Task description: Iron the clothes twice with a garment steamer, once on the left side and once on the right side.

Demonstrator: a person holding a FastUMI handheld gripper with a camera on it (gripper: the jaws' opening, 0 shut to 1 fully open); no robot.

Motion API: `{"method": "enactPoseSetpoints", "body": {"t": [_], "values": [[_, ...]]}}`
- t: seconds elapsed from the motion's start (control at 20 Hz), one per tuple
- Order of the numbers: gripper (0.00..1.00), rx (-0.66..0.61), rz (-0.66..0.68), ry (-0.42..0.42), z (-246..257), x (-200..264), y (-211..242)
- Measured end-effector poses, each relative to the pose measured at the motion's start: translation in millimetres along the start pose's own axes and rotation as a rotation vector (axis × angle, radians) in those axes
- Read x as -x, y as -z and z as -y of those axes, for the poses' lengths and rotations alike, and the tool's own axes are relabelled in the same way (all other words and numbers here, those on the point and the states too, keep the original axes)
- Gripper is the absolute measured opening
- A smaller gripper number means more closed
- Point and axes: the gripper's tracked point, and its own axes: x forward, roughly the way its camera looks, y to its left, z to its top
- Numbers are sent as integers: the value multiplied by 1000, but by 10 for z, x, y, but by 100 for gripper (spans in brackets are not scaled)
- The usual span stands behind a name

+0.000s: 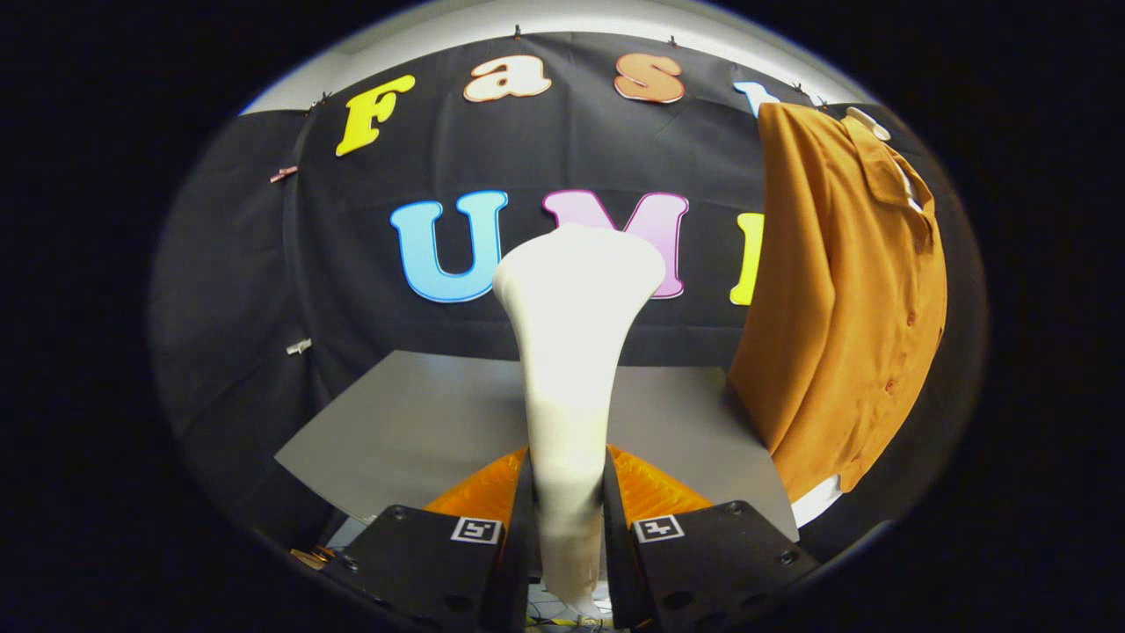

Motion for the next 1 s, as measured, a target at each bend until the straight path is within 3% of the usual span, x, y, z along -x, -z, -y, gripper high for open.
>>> {"method": "enactPoseSetpoints", "body": {"t": [0.15,0.55,1.0], "values": [[40,-43,51,-19,-72,344,-118],[40,-46,200,37,90,1130,-273],[39,-80,291,124,1101,1504,-404]]}}
